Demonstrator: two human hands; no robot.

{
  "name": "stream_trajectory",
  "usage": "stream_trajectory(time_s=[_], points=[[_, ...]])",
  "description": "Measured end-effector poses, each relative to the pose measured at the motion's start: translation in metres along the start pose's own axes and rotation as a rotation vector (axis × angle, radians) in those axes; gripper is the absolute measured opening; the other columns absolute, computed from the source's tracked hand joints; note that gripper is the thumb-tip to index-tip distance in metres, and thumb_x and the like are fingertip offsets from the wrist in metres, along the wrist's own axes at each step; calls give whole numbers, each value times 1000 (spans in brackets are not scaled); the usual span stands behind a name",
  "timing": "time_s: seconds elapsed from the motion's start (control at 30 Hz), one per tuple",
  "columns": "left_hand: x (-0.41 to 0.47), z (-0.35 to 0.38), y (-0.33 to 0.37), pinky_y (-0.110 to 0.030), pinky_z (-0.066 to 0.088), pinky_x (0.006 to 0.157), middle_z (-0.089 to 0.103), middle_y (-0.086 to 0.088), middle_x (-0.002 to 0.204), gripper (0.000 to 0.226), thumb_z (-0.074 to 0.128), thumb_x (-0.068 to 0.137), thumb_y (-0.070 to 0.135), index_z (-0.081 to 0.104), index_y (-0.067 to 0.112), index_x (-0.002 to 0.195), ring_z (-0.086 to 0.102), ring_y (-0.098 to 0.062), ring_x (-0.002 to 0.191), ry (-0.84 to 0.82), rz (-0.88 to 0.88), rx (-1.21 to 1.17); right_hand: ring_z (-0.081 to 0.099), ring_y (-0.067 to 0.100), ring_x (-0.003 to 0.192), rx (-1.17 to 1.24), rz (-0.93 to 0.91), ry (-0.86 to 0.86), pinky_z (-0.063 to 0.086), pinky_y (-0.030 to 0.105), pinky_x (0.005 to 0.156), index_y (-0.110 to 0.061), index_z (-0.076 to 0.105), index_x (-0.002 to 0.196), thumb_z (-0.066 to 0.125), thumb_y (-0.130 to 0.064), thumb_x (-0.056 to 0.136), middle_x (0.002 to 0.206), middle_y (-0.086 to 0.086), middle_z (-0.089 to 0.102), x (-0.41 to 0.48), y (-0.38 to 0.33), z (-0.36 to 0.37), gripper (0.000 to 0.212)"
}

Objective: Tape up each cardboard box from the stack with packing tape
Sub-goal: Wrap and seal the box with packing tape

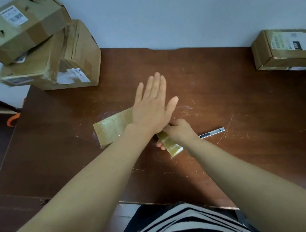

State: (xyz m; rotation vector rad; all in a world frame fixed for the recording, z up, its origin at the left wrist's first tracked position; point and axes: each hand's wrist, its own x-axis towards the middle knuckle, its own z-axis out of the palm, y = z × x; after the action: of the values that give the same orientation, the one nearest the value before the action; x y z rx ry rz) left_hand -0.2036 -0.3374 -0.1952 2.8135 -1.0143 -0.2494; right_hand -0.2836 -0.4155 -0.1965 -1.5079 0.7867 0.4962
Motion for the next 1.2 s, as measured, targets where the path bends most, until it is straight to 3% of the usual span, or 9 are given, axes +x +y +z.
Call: stream_trajectory(time_s=[0.2, 0.33, 0.53, 0.7, 0.87, 0.93, 1.0, 1.1, 1.2], points=[[6, 18, 3, -45, -6, 118, -2, -8, 161, 71, 8, 97, 52, 2, 8, 153, -3, -19, 149, 29, 136, 207, 60, 22, 51, 68, -38, -68, 55, 26, 56, 15, 55, 106, 44, -7, 98, 67, 18, 64, -4, 6, -7, 26], [11, 14, 4, -43, -6, 118, 3, -4, 162, 68, 18, 99, 52, 6, 13, 154, -1, -16, 148, -73, 77, 60, 59, 22, 49, 108, -72, -75, 54, 26, 53, 10, 54, 102, 44, -5, 99, 71, 22, 62, -3, 1, -3, 18], [-6, -19, -27, -46, -15, 116, -27, -7, 157, 108, 59, 80, 47, -15, 16, 151, -23, -20, 145, -345, 30, -69, 60, 19, 49, 71, -43, -93, 54, 26, 54, 9, 57, 102, 49, -21, 100, 71, 19, 65, -3, 5, -3, 32], [-29, -29, -65, -39, 17, 114, 19, -8, 146, 104, 64, 81, 57, -5, 26, 153, 25, -30, 136, -418, -184, -129, 62, 25, 54, 59, -53, -141, 54, 30, 56, -2, 61, 92, 53, -33, 97, 71, 20, 68, -13, 1, -8, 32], [-21, -35, -91, -26, 31, 103, 39, 0, 148, 73, 56, 88, 54, 31, 24, 149, 38, -18, 135, -517, -307, -473, 63, 19, 59, 115, -212, -163, 52, 26, 57, -7, 64, 85, 52, -13, 93, 67, 9, 69, -31, -21, -20, 16], [-27, -23, -92, -33, 25, 113, 31, -2, 155, 68, 54, 93, 46, 28, 20, 151, 29, -19, 141, -311, -305, -372, 65, 11, 64, 58, -281, -124, 54, 20, 61, -11, 67, 84, 56, -18, 94, 71, 1, 71, -23, -29, -13, 17], [-36, -9, -81, -39, 1, 119, 5, -6, 161, 83, 56, 92, 41, 6, 17, 154, 4, -20, 148, -149, -221, -191, 66, 16, 69, 31, -320, -102, 56, 34, 73, -5, 67, 87, 56, -27, 96, 75, 6, 71, -9, -39, -3, 26], [-44, 8, -66, -45, -20, 113, -29, -7, 155, 132, 71, 69, 60, -24, 11, 147, -27, -22, 143, -281, -157, -70, 63, 26, 70, 14, -329, -50, 54, 50, 86, 5, 65, 89, 52, -42, 95, 79, 22, 70, 8, -54, 7, 49], [-46, 25, -64, -49, -15, 115, -24, -8, 157, 143, 68, 62, 73, -27, 6, 145, -23, -25, 144, -312, -225, 46, 65, 22, 68, 13, -327, -51, 56, 41, 85, 7, 67, 94, 48, -48, 95, 80, 20, 71, 13, -61, 10, 58]])
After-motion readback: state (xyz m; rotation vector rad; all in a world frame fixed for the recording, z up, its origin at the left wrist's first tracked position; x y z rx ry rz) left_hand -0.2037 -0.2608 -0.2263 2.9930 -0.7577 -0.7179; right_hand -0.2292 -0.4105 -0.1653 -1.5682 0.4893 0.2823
